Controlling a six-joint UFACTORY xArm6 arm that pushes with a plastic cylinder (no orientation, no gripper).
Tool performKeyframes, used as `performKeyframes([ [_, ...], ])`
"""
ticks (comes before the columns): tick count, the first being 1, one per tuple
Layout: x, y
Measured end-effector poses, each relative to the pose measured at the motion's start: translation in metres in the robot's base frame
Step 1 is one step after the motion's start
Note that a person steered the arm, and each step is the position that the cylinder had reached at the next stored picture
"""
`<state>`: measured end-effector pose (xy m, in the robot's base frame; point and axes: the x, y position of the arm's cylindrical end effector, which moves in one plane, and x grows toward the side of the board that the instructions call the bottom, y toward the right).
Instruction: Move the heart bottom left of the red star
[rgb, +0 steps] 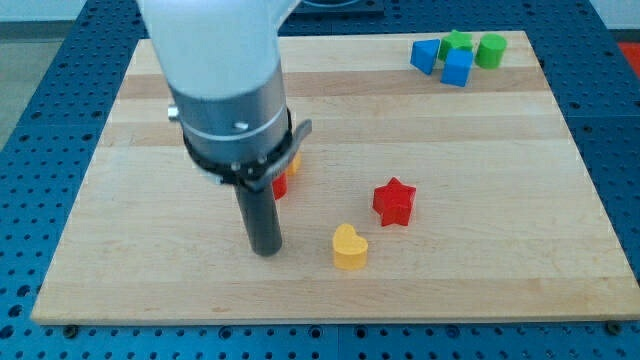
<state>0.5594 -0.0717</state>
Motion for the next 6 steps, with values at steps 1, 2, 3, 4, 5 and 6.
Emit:
performKeyframes([
  [1,0.003,0.000],
  [2,0.021,0.033],
  [3,0.036,0.073],
  [4,0.035,0.091],
  [5,0.017,0.096],
  [6,0.005,0.102],
])
